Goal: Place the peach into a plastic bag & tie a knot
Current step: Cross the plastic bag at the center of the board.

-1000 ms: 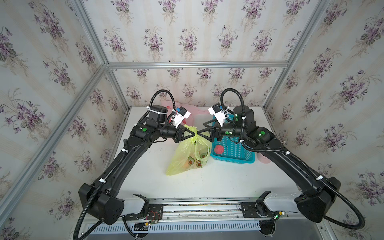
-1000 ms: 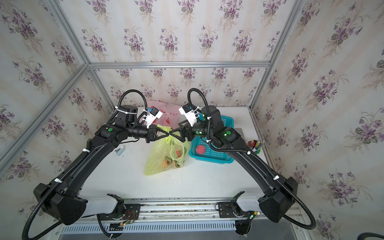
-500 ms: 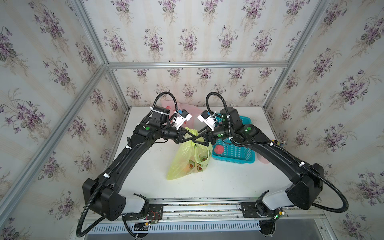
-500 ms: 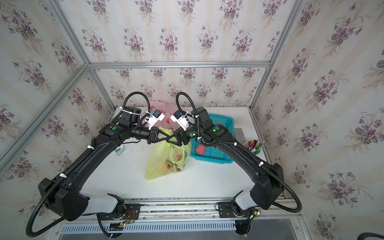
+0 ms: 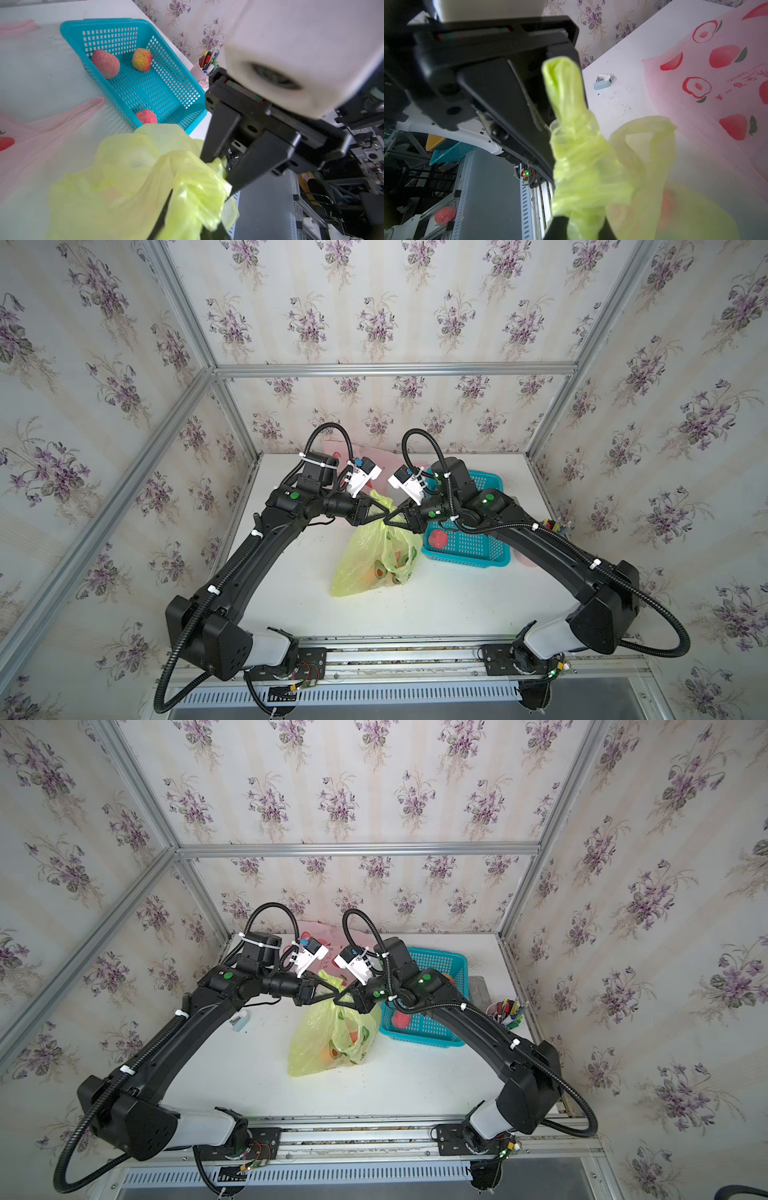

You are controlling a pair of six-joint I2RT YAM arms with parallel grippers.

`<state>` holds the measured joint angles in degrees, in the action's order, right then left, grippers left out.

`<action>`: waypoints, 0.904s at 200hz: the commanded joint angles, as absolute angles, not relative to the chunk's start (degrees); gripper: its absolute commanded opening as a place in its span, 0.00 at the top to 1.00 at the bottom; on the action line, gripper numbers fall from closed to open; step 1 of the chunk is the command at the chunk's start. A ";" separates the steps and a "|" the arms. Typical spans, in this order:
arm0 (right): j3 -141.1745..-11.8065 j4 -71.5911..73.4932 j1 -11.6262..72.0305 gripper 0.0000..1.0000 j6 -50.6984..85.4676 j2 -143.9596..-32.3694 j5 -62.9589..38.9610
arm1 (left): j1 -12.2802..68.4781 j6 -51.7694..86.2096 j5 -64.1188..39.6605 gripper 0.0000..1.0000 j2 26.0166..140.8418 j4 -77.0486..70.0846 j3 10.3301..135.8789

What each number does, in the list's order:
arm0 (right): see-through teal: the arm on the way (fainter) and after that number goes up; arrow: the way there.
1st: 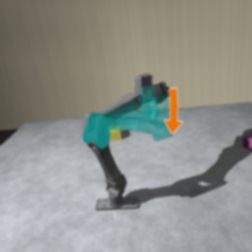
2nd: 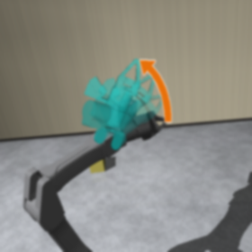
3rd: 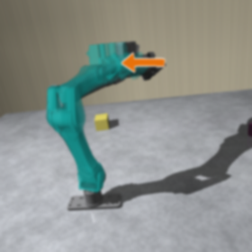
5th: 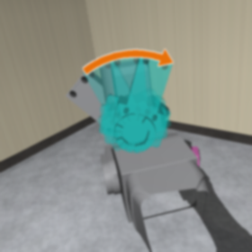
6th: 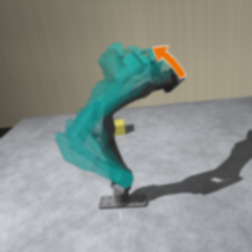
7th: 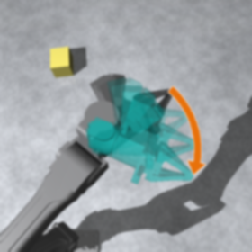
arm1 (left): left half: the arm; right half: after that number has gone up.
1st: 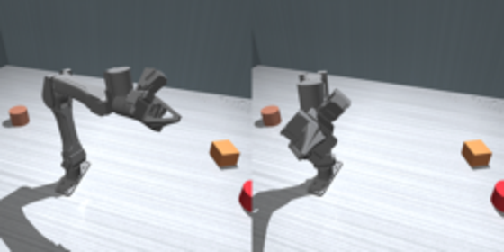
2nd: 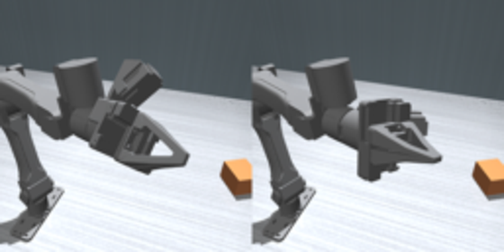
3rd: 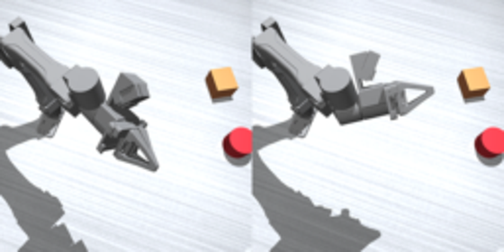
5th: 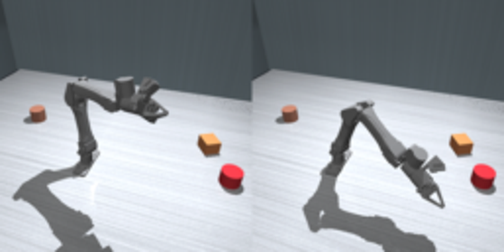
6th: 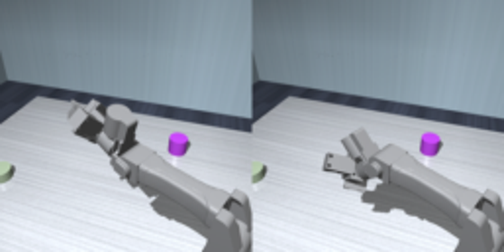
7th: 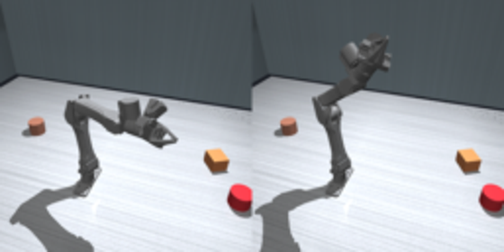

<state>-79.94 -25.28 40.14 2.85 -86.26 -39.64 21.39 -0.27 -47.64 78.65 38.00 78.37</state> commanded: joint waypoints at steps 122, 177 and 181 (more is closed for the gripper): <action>-76.63 -19.48 36.65 0.95 4.82 -83.24 -39.11 | 23.49 0.09 -41.56 0.57 79.69 38.32 73.83; -76.38 -20.91 36.56 0.88 4.50 -83.05 -37.81 | 23.77 -0.51 -39.03 0.99 77.99 38.42 74.84; -76.31 -21.01 36.56 0.88 4.41 -82.99 -37.78 | 23.82 -0.63 -38.96 0.99 77.80 38.54 74.96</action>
<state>-76.44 -21.69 36.58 4.93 -83.48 -37.98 23.77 0.45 -40.05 78.96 38.52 74.00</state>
